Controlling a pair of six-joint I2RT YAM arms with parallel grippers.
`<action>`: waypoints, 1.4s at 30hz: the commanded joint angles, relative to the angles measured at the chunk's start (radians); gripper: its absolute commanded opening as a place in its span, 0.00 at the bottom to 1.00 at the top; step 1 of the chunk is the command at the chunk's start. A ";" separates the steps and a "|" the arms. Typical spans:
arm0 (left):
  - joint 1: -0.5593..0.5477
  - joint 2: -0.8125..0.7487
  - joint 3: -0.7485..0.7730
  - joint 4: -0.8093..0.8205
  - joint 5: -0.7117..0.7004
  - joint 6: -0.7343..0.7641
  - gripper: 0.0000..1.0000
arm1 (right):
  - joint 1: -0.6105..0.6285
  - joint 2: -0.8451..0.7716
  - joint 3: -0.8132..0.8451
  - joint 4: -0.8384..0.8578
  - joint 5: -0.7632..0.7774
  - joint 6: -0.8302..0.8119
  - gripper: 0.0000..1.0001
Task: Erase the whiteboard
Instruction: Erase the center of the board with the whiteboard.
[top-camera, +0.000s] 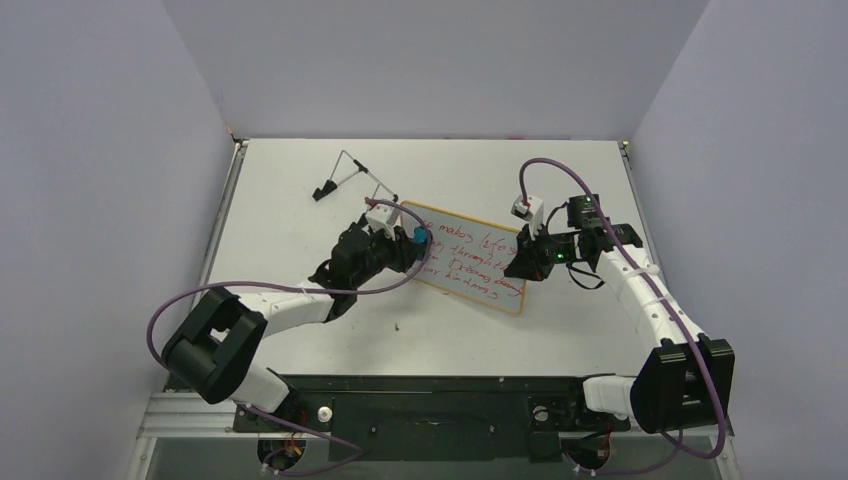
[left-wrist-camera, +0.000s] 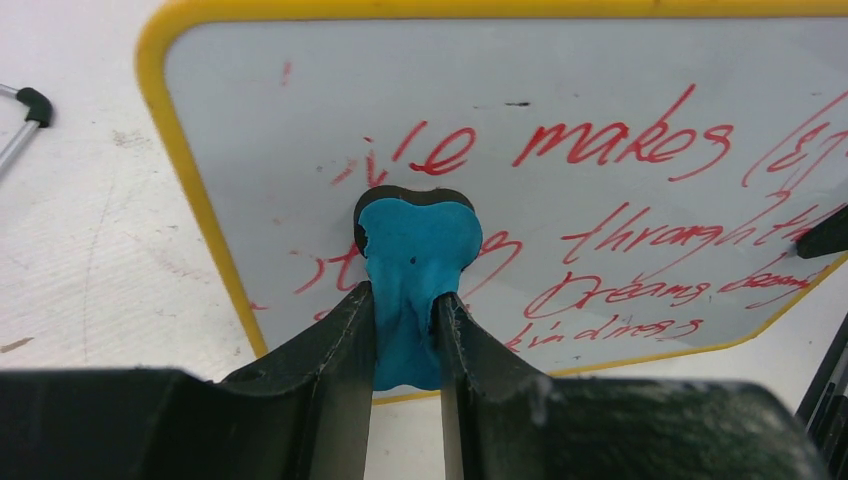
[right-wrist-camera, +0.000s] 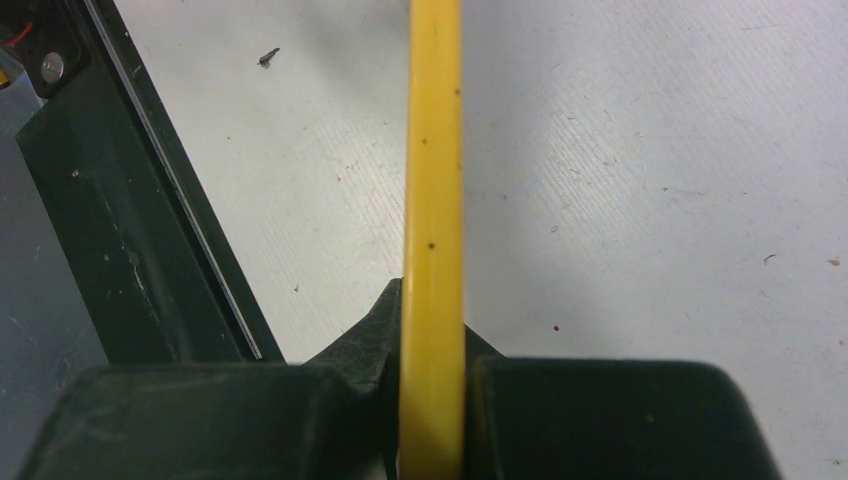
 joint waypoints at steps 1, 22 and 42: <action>0.079 -0.016 0.030 0.067 0.067 -0.026 0.00 | 0.021 -0.011 0.012 -0.072 0.017 -0.039 0.00; 0.020 0.017 0.132 0.017 -0.100 0.064 0.00 | 0.023 -0.007 0.012 -0.072 0.017 -0.039 0.00; -0.007 0.046 0.087 -0.003 -0.118 0.109 0.00 | 0.031 0.000 0.014 -0.081 0.018 -0.051 0.00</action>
